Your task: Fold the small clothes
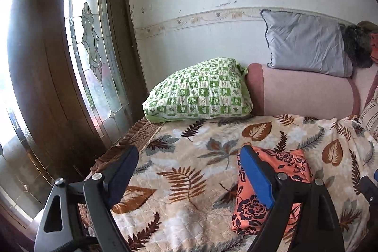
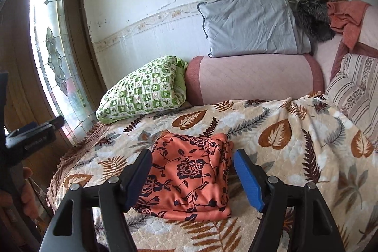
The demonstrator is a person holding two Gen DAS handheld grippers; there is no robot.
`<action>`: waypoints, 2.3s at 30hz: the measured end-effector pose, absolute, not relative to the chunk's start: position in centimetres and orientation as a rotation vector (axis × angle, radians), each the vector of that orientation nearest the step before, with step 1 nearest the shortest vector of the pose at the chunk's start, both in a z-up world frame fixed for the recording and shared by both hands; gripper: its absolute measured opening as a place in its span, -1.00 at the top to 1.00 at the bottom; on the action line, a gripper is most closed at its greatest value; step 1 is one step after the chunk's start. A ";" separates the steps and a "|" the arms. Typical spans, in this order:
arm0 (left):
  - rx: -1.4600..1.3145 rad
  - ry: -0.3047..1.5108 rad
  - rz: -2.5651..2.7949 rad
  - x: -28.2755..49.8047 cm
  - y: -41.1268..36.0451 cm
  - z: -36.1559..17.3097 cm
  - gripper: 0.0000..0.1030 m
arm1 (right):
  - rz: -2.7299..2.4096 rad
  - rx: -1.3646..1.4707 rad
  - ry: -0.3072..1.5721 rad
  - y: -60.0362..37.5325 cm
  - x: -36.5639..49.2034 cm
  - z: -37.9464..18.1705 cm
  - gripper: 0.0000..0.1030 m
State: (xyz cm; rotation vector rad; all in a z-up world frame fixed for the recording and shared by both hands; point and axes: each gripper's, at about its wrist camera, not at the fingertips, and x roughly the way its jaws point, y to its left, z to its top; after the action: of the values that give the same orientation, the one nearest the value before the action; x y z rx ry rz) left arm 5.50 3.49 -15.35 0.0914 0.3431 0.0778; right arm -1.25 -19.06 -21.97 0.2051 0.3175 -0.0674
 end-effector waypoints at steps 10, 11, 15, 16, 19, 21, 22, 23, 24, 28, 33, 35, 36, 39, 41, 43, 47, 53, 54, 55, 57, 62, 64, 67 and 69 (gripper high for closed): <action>0.114 0.329 0.017 3.2 3.4 -14.1 -0.71 | -0.070 0.156 0.307 -17.5 -3.2 -20.9 -0.45; 0.119 0.328 0.015 3.0 3.4 -14.1 -0.71 | -0.068 0.153 0.307 -17.3 -3.3 -20.8 -0.45; 0.120 0.324 -0.004 2.1 3.7 -13.9 -0.71 | -0.062 0.143 0.303 -16.3 -3.4 -20.5 -0.45; 0.120 0.324 -0.009 2.1 3.8 -13.8 -0.71 | -0.059 0.142 0.304 -16.2 -3.4 -20.5 -0.45; 0.122 0.320 -0.012 1.6 4.0 -13.5 -0.71 | -0.044 0.135 0.309 -15.6 -3.4 -20.4 -0.45; 0.122 0.310 -0.006 1.4 4.2 -13.3 -0.71 | -0.035 0.128 0.314 -15.2 -3.3 -20.4 -0.45; 0.120 0.306 -0.001 1.2 4.3 -13.1 -0.71 | -0.032 0.123 0.316 -14.9 -3.3 -20.4 -0.45; 0.118 0.303 0.002 1.1 4.4 -13.1 -0.71 | -0.029 0.119 0.317 -14.7 -3.2 -20.4 -0.45; 0.115 0.302 0.005 1.0 4.5 -13.0 -0.71 | -0.025 0.113 0.320 -14.5 -3.2 -20.4 -0.45; 0.106 0.309 0.006 0.9 4.7 -12.9 -0.71 | -0.016 0.109 0.320 -14.2 -3.1 -20.3 -0.45; 0.106 0.305 0.010 0.9 4.8 -12.9 -0.71 | -0.006 0.104 0.321 -14.2 -3.0 -20.2 -0.45; 0.106 0.303 0.008 0.8 4.7 -12.8 -0.71 | -0.004 0.104 0.319 -14.2 -3.1 -20.2 -0.45; 0.107 0.303 0.008 0.7 4.6 -12.8 -0.71 | -0.002 0.106 0.318 -14.2 -3.1 -20.1 -0.45; 0.108 0.304 0.001 0.6 4.6 -12.7 -0.71 | -0.002 0.105 0.312 -14.2 -3.2 -20.0 -0.45; 0.104 0.302 -0.003 0.5 4.5 -12.6 -0.71 | -0.006 0.104 0.304 -14.3 -3.3 -19.8 -0.45; 0.105 0.299 -0.006 0.3 4.4 -12.4 -0.71 | -0.005 0.110 0.300 -14.4 -3.4 -19.7 -0.45; 0.099 0.298 -0.016 0.1 4.5 -12.2 -0.71 | -0.007 0.110 0.289 -14.4 -3.8 -19.4 -0.45; 0.097 0.291 -0.033 -0.4 4.6 -11.8 -0.71 | -0.008 0.104 0.274 -14.2 -4.2 -18.9 -0.45; 0.097 0.288 -0.035 -0.5 4.6 -11.7 -0.71 | -0.009 0.104 0.272 -14.2 -4.3 -18.8 -0.45; 0.094 0.286 -0.036 -0.6 4.7 -11.6 -0.71 | -0.010 0.104 0.270 -14.1 -4.3 -18.7 -0.45; 0.089 0.282 -0.037 -0.7 4.9 -11.5 -0.71 | -0.010 0.106 0.265 -14.2 -4.4 -18.6 -0.45; 0.074 0.278 -0.050 -1.1 5.3 -11.2 -0.71 | -0.006 0.103 0.259 -13.9 -4.6 -18.4 -0.45; 0.065 0.282 -0.065 -1.1 5.5 -11.2 -0.71 | -0.003 0.100 0.260 -13.7 -4.6 -18.4 -0.45; 0.063 0.290 -0.077 -1.0 5.6 -11.1 -0.71 | -0.001 0.095 0.258 -13.5 -4.6 -18.3 -0.45; 0.065 0.286 -0.079 -1.1 5.6 -11.1 -0.71 | 0.000 0.092 0.257 -13.4 -4.6 -18.3 -0.45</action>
State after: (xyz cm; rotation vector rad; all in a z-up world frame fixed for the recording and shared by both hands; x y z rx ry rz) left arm -1.06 5.59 -11.11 0.0649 0.2865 -0.0789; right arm -4.60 -13.45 -18.27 0.0917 0.2566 -0.0003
